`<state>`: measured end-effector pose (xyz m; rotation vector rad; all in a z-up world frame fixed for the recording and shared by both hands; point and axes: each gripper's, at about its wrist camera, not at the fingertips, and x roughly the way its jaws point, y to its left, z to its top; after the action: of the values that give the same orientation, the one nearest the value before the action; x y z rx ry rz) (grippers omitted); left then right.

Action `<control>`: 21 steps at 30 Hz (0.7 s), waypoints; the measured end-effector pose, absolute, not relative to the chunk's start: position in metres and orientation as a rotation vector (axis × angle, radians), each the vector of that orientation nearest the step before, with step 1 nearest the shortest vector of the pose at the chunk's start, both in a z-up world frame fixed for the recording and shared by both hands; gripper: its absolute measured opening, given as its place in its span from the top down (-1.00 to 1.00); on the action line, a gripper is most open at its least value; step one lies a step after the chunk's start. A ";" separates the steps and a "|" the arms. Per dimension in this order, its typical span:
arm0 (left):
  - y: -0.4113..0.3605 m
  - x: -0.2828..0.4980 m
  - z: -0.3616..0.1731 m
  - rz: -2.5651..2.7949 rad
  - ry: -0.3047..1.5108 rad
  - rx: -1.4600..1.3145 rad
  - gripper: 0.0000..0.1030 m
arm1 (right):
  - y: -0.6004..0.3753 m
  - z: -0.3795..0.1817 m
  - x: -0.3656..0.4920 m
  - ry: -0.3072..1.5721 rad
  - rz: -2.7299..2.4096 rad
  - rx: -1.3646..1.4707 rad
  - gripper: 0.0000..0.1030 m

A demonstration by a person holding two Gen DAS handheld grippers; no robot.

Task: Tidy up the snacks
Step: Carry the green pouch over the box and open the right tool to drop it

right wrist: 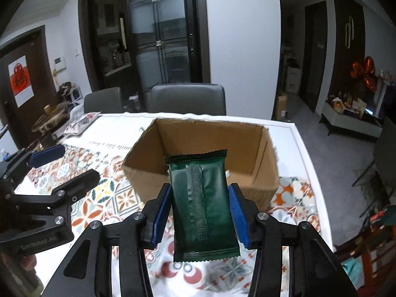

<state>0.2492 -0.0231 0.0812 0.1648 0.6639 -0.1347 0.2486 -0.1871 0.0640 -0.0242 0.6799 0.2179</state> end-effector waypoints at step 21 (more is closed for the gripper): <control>-0.038 0.360 0.071 -0.164 0.846 0.163 -0.59 | -0.201 0.062 0.363 0.888 0.163 -0.072 0.08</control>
<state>0.3595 -0.0385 0.0706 0.1629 0.8460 -0.1640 0.3630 -0.2013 0.0619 -0.0724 0.8882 0.1629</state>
